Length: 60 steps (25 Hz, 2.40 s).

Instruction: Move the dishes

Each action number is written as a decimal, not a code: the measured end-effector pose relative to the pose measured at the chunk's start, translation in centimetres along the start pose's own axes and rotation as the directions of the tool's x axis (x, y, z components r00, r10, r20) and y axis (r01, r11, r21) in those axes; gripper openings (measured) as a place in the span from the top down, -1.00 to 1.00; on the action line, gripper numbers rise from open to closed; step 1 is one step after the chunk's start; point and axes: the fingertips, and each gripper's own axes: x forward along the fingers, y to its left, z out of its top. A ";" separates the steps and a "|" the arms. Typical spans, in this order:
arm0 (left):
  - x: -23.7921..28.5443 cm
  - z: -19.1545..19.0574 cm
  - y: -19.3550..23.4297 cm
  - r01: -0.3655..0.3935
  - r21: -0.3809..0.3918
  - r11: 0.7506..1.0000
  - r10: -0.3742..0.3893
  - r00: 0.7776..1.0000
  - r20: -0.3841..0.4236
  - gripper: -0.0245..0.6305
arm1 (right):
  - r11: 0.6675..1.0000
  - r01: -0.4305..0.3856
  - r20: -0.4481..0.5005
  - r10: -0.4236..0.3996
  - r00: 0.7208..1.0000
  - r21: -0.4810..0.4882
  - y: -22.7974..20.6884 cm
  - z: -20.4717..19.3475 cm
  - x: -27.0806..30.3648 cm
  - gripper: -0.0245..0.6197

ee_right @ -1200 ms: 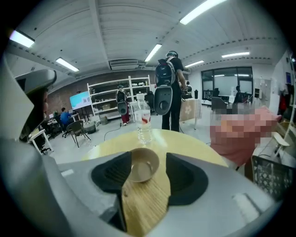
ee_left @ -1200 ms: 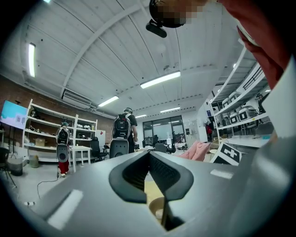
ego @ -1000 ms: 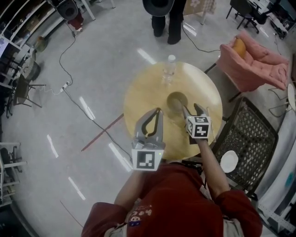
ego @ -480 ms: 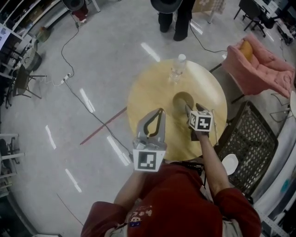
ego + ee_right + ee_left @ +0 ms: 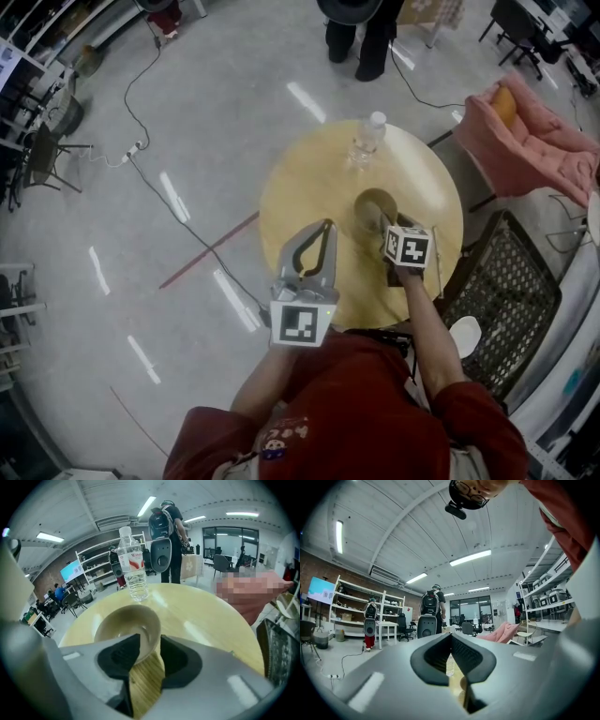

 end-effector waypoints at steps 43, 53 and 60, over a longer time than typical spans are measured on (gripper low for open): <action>2.1 1.7 -11.1 0.288 -0.025 0.957 -0.287 0.957 0.050 0.90 | 0.962 0.128 0.095 -0.155 0.983 0.241 -8.3 -3.9 -9.2 0.87; 2.0 2.0 -18.6 0.439 -0.029 0.898 -0.437 0.898 0.052 0.90 | 0.903 0.214 0.114 -0.273 0.955 0.373 -14.3 -7.9 -15.0 0.87; 1.9 2.7 -25.3 0.539 -0.054 0.840 -0.537 0.842 0.050 0.91 | 0.834 0.286 0.092 -0.369 0.925 0.472 -19.5 -12.0 -20.2 0.87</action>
